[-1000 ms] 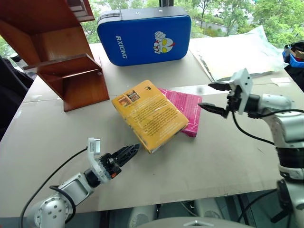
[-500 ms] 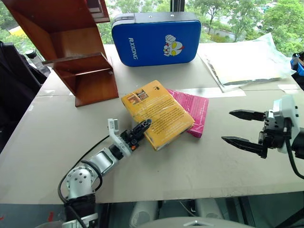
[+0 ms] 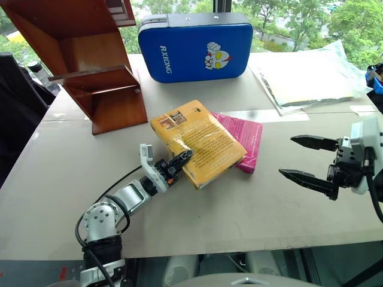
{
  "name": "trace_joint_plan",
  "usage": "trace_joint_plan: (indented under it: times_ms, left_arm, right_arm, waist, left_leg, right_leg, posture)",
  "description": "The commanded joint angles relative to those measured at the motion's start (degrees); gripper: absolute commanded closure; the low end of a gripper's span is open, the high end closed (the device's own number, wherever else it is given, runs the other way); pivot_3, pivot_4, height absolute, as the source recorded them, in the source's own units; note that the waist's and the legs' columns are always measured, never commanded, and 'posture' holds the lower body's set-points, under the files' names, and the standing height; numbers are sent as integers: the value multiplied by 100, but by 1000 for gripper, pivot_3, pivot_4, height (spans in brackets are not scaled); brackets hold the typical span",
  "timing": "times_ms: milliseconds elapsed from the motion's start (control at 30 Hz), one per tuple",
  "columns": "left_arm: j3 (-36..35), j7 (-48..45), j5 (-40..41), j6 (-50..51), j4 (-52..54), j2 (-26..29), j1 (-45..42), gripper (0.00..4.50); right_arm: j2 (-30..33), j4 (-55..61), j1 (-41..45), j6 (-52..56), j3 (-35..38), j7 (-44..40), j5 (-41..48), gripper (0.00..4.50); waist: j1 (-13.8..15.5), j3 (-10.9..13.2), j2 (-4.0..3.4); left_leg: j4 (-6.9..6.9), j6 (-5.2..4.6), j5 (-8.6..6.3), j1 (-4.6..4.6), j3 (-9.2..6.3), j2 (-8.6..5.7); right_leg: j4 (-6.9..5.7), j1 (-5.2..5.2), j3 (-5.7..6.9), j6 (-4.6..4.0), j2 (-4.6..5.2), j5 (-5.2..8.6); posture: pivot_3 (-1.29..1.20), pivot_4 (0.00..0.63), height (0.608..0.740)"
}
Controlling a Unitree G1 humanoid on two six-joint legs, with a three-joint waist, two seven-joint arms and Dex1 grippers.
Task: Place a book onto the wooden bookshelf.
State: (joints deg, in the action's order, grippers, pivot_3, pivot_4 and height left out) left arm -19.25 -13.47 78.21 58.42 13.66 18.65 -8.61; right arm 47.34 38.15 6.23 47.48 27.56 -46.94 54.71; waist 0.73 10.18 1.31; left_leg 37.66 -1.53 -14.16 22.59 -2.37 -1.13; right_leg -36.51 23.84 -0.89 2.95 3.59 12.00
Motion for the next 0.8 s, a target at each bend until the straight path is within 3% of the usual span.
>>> trace_joint_plan:
  times_ms: [33,133,233,400,600,800]
  left_arm:
    - [286,-331,-833,-525,1239,565,-535,4230]
    - [847,-681,-2355,-1232,1647,1461,-1245,4230]
    - [1764,-1437,-4659,-2576,1739,2977,-1915,4230]
    - [2204,-1957,-6746,-3817,1196,4371,-3032,4230]
    - [2168,-2446,-8641,-4551,334,5970,-3122,4230]
    - [1755,-2572,-9304,-4774,-394,6517,-2537,4230]
  right_arm:
    - [-295,-413,422,-338,59,279,231,0]
    - [-634,-849,889,-482,-96,461,326,0]
    - [-953,-1339,1422,-731,-309,543,214,0]
    - [-1149,-1862,2009,-921,-663,359,115,0]
    - [-1321,-2382,2565,-1128,-1015,51,-15,0]
    - [-1456,-2606,2846,-1192,-1262,-145,-86,0]
  waist:
    - [7,1,1]
    - [26,3,4]
    - [-13,4,-4]
    - [-33,9,-7]
    - [-117,21,-14]
    - [-157,32,-20]
  left_leg:
    - [0,0,0,4,-4,0]
    - [0,0,1,12,-3,-7]
    - [-4,0,1,12,12,-11]
    - [-39,0,1,29,31,-1]
    - [-58,-5,-4,40,39,-1]
    - [-54,-10,-7,40,39,9]
  right_leg:
    - [4,0,4,-1,-1,0]
    - [7,0,9,-2,-1,-1]
    - [18,0,3,-3,-5,-2]
    - [65,11,4,18,-19,-16]
    - [73,29,2,28,-19,-14]
    - [58,33,6,31,-22,-13]
  posture:
    - [0,150,740]
    - [0,150,740]
    - [0,150,740]
    - [0,150,740]
    - [0,150,740]
    - [0,150,740]
